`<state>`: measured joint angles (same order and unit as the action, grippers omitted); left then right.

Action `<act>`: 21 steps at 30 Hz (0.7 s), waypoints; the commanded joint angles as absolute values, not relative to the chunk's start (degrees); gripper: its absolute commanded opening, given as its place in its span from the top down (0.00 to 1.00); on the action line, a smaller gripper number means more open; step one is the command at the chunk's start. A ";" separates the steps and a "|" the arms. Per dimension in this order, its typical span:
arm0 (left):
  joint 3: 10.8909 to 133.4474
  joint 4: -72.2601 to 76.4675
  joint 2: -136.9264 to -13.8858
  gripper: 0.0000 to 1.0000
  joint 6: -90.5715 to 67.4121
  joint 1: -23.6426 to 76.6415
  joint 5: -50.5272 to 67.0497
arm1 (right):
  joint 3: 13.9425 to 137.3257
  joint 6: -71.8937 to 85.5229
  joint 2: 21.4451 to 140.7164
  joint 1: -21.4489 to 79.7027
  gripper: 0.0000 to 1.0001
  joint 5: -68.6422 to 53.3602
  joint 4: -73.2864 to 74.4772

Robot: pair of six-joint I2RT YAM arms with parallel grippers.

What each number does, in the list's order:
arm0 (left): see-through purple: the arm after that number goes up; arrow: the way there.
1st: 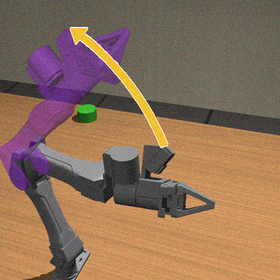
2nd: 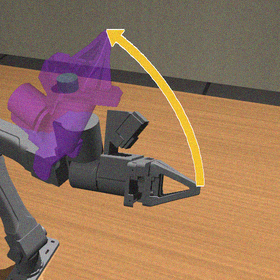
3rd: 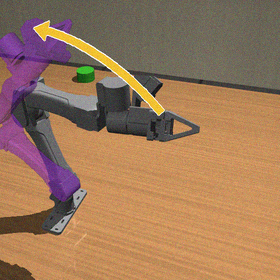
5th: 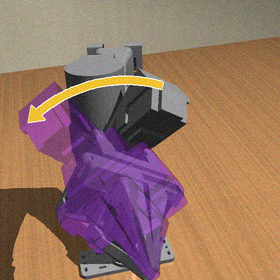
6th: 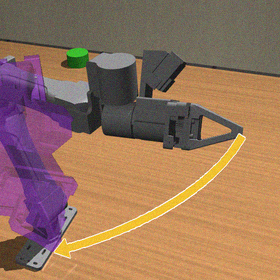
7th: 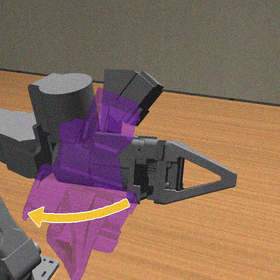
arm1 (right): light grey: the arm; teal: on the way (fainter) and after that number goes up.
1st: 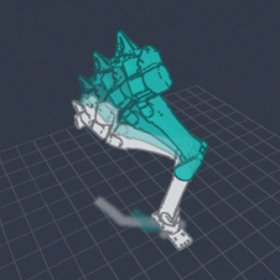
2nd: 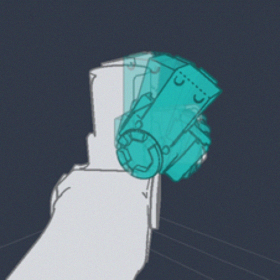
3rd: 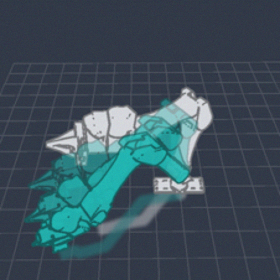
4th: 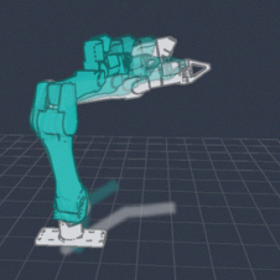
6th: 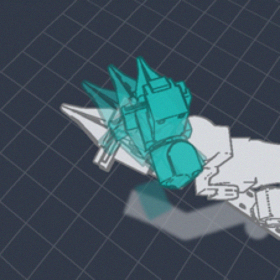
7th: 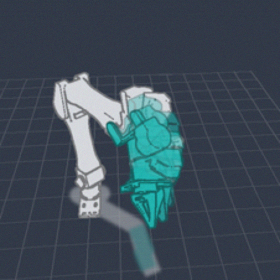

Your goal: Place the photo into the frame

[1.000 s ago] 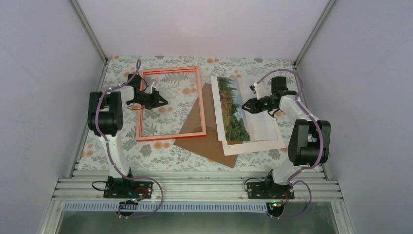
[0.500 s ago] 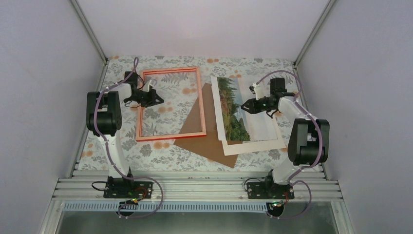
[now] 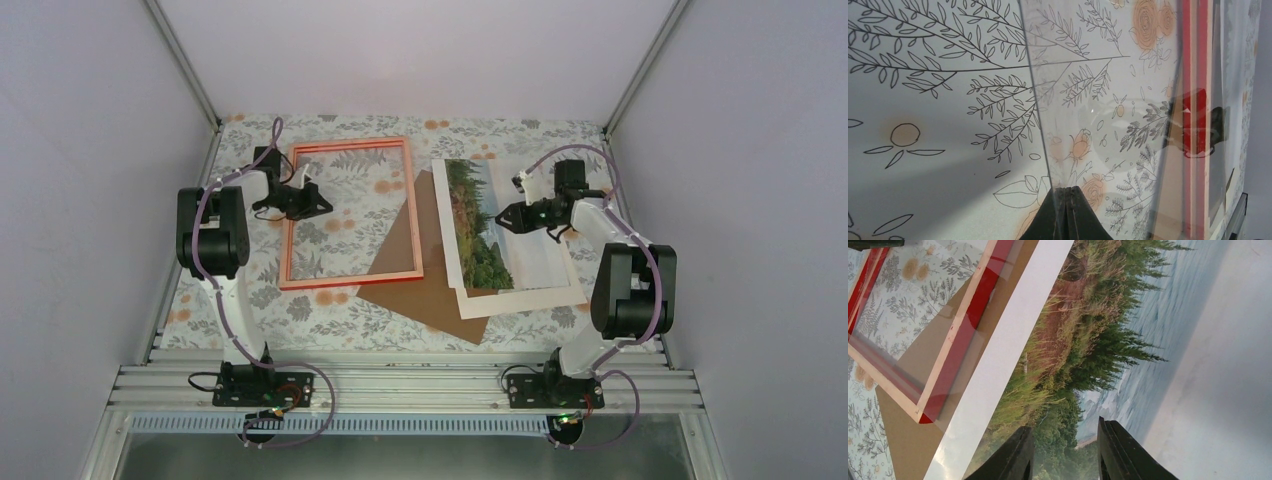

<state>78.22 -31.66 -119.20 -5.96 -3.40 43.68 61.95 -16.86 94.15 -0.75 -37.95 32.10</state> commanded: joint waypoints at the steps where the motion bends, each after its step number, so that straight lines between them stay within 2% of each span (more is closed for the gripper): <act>1: 78.21 -30.25 -118.08 0.98 -4.26 -3.87 42.93 | 60.71 -16.79 93.01 -0.26 0.67 -37.53 30.81; 21: 80.36 -31.04 -117.67 0.97 -1.42 -4.22 39.94 | 59.94 -16.78 92.28 -0.26 0.68 -37.44 30.65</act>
